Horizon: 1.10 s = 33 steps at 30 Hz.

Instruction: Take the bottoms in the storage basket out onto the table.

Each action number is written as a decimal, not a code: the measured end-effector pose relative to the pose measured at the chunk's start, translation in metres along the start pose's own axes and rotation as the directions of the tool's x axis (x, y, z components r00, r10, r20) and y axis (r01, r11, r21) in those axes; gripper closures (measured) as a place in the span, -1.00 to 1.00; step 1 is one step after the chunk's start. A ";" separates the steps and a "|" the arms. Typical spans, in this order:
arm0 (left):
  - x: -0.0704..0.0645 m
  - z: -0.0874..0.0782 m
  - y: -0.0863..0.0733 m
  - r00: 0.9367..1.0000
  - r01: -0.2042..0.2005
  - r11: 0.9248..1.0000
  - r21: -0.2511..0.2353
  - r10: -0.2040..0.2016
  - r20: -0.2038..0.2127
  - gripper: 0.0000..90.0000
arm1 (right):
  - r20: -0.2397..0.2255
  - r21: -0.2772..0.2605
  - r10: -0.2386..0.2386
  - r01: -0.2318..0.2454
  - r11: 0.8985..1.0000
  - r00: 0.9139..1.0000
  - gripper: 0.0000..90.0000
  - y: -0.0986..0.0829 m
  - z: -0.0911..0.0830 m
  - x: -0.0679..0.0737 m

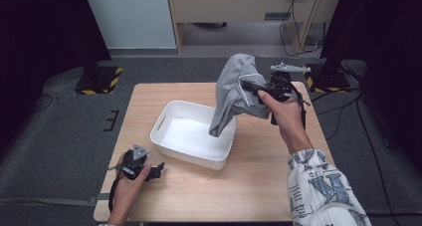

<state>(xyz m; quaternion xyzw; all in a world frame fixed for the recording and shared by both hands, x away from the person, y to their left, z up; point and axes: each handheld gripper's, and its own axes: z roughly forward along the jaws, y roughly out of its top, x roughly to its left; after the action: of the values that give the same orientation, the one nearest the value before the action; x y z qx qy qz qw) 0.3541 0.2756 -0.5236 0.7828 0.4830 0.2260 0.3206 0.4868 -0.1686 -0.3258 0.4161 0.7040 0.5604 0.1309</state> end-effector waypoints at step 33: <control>0.000 0.000 0.000 1.000 0.004 1.000 0.003 -0.004 -0.007 -0.93 | 0.059 -0.037 0.024 -0.022 0.999 0.998 0.37 -0.005 -0.051 -0.032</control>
<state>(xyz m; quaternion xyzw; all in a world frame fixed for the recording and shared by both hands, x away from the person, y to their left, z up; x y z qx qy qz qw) 0.3540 0.2761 -0.5238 0.7817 0.4859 0.2272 0.3181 0.4711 -0.2267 -0.3214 0.4384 0.6846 0.5619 0.1531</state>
